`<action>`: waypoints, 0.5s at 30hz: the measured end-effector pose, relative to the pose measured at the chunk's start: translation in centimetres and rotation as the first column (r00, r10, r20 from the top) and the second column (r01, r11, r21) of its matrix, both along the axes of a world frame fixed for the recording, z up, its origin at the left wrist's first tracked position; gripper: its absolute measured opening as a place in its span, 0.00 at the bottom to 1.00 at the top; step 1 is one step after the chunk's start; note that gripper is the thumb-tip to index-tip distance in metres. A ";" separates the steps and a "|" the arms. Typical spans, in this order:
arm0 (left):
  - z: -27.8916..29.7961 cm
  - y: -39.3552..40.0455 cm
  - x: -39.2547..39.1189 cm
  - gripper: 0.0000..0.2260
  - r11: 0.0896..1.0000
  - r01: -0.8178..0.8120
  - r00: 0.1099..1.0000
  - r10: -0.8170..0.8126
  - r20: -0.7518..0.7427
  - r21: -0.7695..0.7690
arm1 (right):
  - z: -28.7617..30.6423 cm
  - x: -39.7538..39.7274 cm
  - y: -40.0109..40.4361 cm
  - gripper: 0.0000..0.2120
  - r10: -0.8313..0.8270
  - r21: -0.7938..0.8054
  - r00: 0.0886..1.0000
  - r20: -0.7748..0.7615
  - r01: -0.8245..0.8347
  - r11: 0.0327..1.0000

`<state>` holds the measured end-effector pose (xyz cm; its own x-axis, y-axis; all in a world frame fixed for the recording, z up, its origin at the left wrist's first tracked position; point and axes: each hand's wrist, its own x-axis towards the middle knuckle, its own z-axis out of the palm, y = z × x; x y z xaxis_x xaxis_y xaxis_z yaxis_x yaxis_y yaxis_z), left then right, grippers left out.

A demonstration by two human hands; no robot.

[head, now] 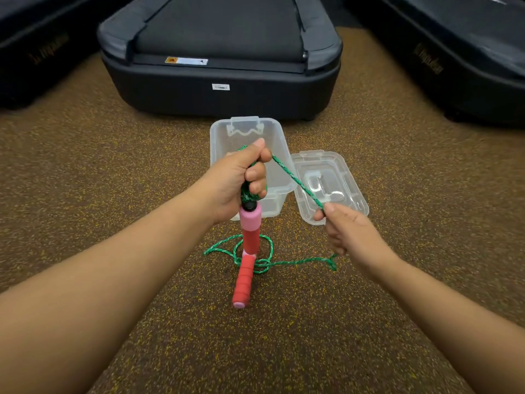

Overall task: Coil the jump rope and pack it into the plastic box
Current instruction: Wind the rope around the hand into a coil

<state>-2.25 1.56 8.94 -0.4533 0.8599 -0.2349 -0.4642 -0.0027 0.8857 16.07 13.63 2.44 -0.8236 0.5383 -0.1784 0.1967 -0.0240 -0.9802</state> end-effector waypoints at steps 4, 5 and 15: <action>0.0 0.2 0.4 0.14 1.000 0.024 0.999 -0.025 -0.024 -0.015 | 2.5 0.8 2.8 0.16 -0.107 0.299 0.993 0.048 0.088 0.950; 0.0 0.3 0.7 0.14 0.998 0.052 0.998 -0.053 -0.039 -0.021 | 3.4 0.8 3.5 0.17 -0.176 0.305 0.984 0.014 0.163 0.938; 1.0 0.6 1.0 0.14 0.999 0.040 0.999 -0.040 0.010 0.009 | 2.9 -0.5 3.2 0.21 -0.350 0.095 0.934 0.068 0.343 0.934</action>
<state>-1.21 2.17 9.99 -0.4164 0.8792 -0.2317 -0.4735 0.0079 0.8808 15.60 16.81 5.34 -0.5673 0.8031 -0.1820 0.2703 -0.0272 -0.9624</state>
